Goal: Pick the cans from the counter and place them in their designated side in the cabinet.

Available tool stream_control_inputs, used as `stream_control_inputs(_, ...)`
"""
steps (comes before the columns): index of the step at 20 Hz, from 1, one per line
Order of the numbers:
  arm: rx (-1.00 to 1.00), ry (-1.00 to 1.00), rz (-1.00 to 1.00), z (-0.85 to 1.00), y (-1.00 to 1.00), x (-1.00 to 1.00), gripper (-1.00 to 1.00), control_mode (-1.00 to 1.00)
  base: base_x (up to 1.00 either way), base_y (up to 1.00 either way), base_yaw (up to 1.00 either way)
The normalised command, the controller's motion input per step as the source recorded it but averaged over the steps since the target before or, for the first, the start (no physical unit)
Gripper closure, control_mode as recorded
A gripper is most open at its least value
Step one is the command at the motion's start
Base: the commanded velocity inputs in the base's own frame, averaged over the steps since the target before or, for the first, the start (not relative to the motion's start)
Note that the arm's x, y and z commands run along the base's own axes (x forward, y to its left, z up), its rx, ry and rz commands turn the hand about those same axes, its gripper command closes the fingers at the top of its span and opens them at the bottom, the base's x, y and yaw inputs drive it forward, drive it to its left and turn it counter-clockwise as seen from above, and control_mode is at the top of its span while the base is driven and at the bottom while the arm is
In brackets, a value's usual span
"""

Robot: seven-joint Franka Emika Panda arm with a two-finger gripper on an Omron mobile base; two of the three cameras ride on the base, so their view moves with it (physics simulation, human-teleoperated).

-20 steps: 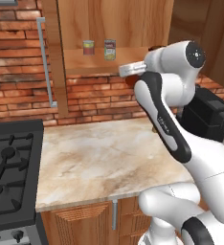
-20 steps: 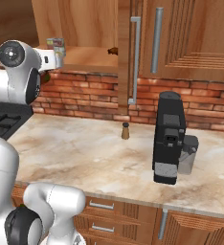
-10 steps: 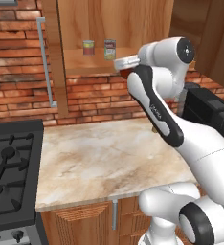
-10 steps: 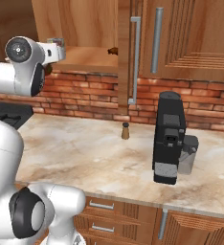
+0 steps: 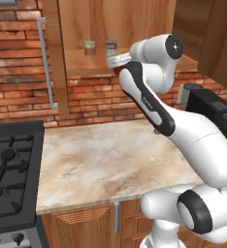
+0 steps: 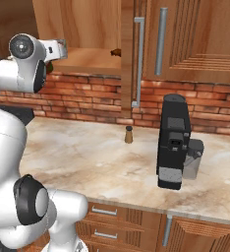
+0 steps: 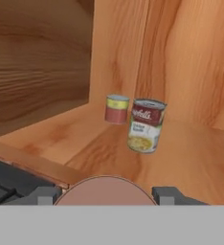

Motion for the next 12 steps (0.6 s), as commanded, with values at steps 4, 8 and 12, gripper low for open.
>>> stream_control_inputs(4, -0.01, 0.0, 0.01, 0.0, 0.21, 0.36, 1.0, -1.0, 0.0, 0.0, 0.0)
stream_control_inputs(8, -0.02, 0.0, 0.02, 0.0, 0.16, 0.34, 1.0, -1.0, 0.0, 0.0, 0.0)
stream_control_inputs(12, -0.03, 0.0, 0.0, -0.01, 0.05, 0.36, 1.0, -1.0, 0.0, 0.0, 0.0)
